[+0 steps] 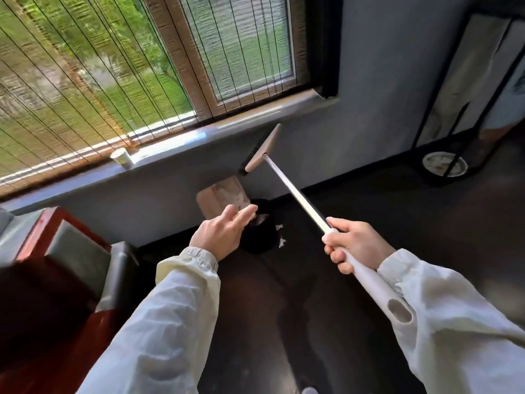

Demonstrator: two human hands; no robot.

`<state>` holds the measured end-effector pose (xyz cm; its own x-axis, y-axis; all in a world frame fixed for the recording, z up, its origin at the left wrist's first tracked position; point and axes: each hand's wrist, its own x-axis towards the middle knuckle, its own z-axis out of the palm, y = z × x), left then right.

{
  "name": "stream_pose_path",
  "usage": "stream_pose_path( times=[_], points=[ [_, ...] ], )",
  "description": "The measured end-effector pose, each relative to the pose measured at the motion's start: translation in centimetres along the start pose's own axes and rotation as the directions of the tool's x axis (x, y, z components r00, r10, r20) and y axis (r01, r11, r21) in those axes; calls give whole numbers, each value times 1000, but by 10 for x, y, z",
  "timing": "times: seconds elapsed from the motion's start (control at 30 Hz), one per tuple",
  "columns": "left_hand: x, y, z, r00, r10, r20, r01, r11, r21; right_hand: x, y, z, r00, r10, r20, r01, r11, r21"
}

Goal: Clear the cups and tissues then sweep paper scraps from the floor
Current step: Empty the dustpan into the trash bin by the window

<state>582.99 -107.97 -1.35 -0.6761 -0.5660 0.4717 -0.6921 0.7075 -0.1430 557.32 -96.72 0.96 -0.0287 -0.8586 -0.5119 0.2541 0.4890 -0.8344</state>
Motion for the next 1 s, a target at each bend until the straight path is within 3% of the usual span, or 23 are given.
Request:
stream_pose_path(
  times=[0.03, 0.1, 0.17, 0.2, 0.3, 0.37, 0.53, 1.0],
  points=[
    [-1, 3, 2, 999, 10, 32, -9, 1000, -28, -1, -1, 1, 1000, -7, -4, 7, 1000, 1],
    [2, 6, 4, 973, -11, 232, 45, 989, -140, -4, -3, 2, 1000, -16, -15, 16, 1000, 1],
    [3, 9, 10, 882, -45, 469, 202, 935, -291, -7, -6, 1, 999, -25, -25, 25, 1000, 4],
    [4, 13, 14, 851, -74, 520, 282, 900, -333, -8, -8, 0, 999, -32, -29, 32, 999, 1],
    [5, 25, 25, 727, -231, 646, 510, 812, -283, -10, -12, -2, 998, -53, -37, 53, 998, -18],
    [2, 34, 31, 657, -240, 715, 506, 843, -182, -11, -14, -3, 997, -58, -41, 57, 998, -14],
    [-4, 60, 49, 734, -141, 664, 195, 981, -7, -11, -14, -6, 997, -62, -44, 62, 998, -5],
    [-17, 60, 70, 781, -104, 615, 15, 989, 148, -10, -5, -23, 999, -27, -19, 28, 999, 47]
  ],
)
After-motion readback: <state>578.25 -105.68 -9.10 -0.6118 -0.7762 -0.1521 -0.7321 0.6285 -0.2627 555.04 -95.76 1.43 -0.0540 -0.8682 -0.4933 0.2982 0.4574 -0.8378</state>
